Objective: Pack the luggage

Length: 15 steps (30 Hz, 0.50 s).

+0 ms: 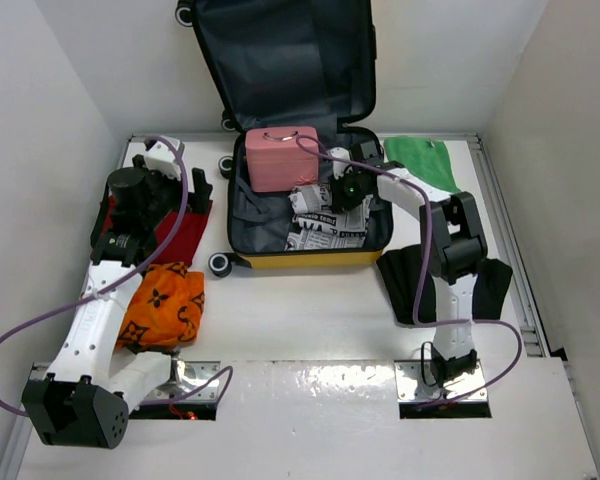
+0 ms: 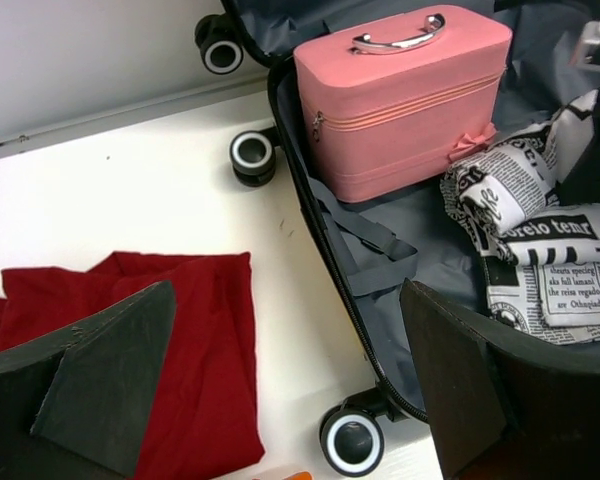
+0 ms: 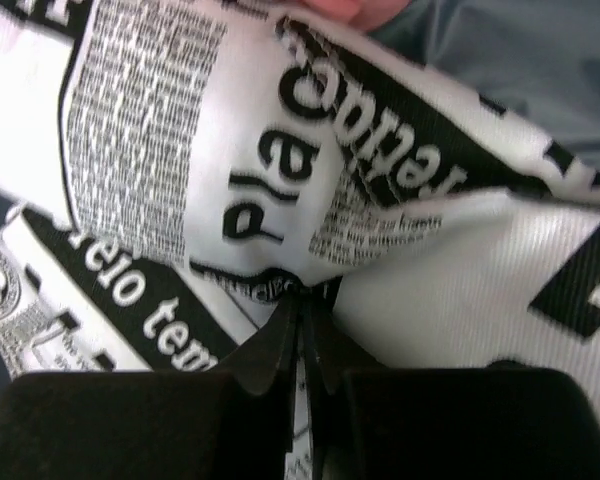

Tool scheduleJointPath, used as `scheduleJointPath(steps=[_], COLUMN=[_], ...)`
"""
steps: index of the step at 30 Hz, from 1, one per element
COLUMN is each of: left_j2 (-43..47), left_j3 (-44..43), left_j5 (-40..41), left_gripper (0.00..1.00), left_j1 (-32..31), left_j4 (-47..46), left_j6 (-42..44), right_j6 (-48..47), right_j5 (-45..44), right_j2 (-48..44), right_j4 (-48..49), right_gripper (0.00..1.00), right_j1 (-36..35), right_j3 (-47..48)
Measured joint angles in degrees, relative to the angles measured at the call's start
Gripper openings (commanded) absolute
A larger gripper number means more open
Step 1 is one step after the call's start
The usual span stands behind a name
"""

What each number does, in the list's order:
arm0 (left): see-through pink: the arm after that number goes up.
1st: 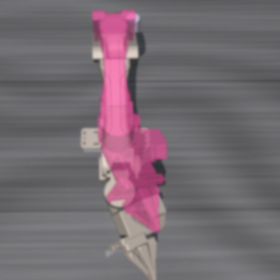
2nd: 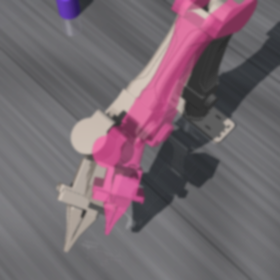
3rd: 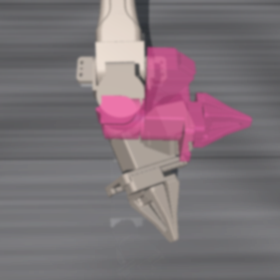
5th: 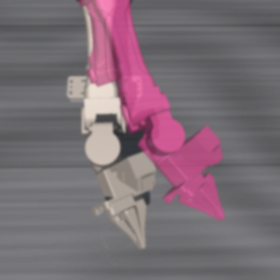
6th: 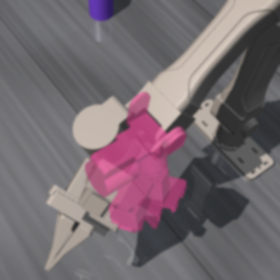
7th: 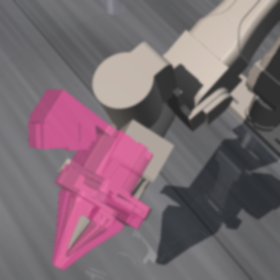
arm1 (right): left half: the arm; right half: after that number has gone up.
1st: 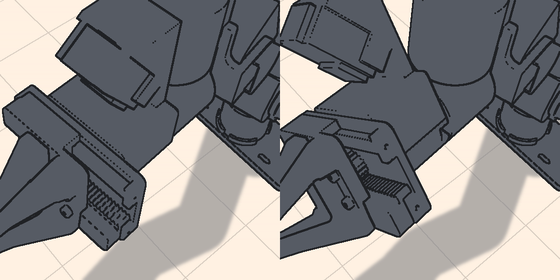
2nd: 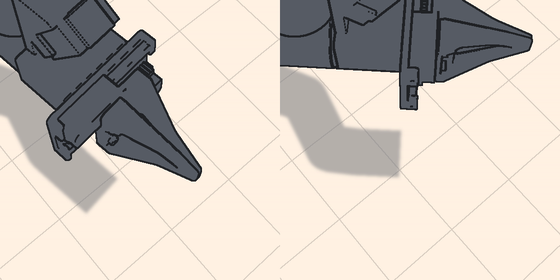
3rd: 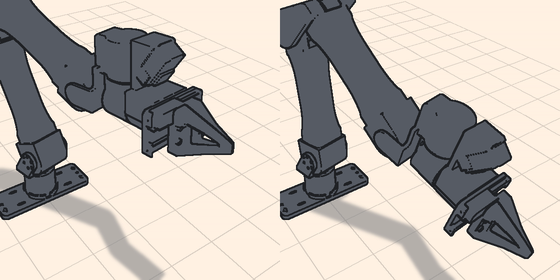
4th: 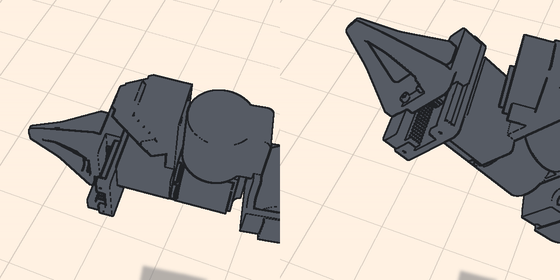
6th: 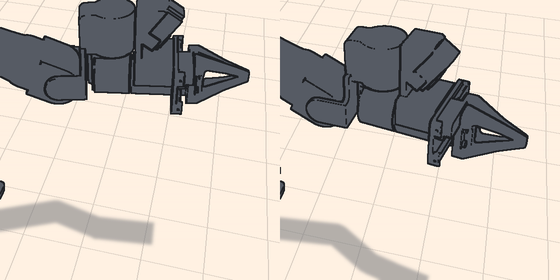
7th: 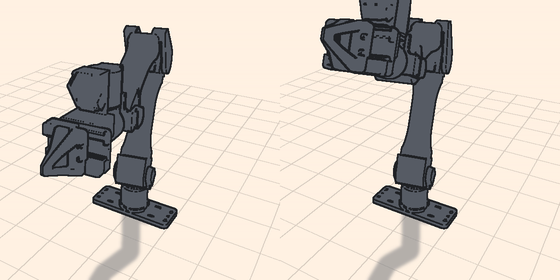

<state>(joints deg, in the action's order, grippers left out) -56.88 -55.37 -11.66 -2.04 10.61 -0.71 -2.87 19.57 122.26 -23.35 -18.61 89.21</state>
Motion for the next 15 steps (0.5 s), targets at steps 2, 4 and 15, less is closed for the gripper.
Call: scheduleJointPath(steps=[2,4,15], left_j2=[-0.04,-0.13,-0.46], left_j3=[0.0,-0.02,-0.17], left_j5=[0.11,0.2,0.09], left_gripper=[1.0,1.0,1.0], left_j1=[0.13,0.17,0.17], left_j4=[0.09,0.07,0.11], left_j6=[-0.04,-0.22,-0.52], right_j6=[-0.42,-0.02,7.13], right_j5=[-0.72,-1.29,-0.98], right_j2=[-1.25,-2.32,-20.5], right_j4=[-0.61,-1.57,-2.71], right_gripper=[0.14,0.21,0.71], right_j1=[-0.24,0.07,9.29], right_j3=[-0.52,-0.94,-0.72])
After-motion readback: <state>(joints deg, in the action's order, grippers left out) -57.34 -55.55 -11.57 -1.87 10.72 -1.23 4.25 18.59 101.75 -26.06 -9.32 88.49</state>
